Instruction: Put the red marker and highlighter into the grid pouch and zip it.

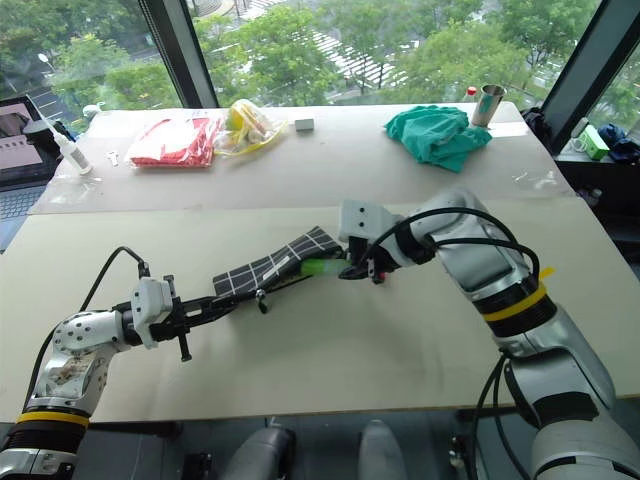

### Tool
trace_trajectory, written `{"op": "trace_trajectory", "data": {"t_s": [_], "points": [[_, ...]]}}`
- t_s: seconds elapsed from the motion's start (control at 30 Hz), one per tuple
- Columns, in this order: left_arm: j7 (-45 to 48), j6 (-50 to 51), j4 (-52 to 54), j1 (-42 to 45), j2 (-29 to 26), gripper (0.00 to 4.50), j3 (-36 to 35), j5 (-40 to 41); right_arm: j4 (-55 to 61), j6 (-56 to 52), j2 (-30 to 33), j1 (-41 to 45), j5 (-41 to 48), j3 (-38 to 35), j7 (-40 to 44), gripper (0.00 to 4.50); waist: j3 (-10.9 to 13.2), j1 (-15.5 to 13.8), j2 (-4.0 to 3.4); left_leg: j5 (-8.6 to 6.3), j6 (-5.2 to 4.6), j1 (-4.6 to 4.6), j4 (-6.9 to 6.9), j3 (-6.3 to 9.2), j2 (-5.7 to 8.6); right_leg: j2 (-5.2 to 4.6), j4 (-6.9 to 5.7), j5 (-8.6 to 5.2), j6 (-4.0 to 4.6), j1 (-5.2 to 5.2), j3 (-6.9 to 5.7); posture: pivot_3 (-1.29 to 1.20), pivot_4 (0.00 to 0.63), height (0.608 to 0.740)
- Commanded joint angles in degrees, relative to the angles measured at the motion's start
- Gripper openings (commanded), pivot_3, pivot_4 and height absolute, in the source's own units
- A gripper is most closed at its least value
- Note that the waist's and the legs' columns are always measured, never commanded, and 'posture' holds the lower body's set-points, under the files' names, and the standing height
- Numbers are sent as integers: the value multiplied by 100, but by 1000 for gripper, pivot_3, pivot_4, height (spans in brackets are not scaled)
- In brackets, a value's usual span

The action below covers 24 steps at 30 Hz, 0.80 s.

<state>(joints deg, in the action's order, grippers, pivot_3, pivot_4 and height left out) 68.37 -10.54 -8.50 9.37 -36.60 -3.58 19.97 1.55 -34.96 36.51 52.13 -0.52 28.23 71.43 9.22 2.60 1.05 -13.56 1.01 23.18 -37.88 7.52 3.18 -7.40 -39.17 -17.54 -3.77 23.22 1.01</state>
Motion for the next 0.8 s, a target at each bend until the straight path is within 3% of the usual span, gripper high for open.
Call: {"op": "trace_trajectory", "data": {"t_s": [0.03, 0.4, 0.47, 0.8], "points": [[16, -157, 22, 61, 35, 0, 37, -30, -48, 61, -233, 275, -274, 121, -231, 1025, 0, 2, 0, 1, 1, 0, 0, 0, 0, 0, -1, 0, 0, 0, 0, 0, 150, 740], [73, -198, -117, 194, 79, 0, 87, -33, -34, 1457, -875, 232, -1210, 456, -1211, 1025, 0, 15, 0, 15, 26, 0, 1, 3, 1, 0, -5, 0, 0, 4, 0, 0, 150, 740], [84, -193, -137, 217, 80, 0, 87, -31, -16, 2107, -879, 85, -1320, 503, -1352, 1025, 0, 16, 0, 16, 27, 0, 2, 3, 1, 0, -7, 0, 0, 5, 0, 0, 150, 740], [138, -183, -188, 286, 106, 0, 84, -19, -528, 3527, -1303, -451, -1362, 386, -1846, 1025, 0, 18, 0, 16, 27, -3, 2, -1, 2, 0, -9, 0, 0, 2, -1, 0, 150, 740]]}}
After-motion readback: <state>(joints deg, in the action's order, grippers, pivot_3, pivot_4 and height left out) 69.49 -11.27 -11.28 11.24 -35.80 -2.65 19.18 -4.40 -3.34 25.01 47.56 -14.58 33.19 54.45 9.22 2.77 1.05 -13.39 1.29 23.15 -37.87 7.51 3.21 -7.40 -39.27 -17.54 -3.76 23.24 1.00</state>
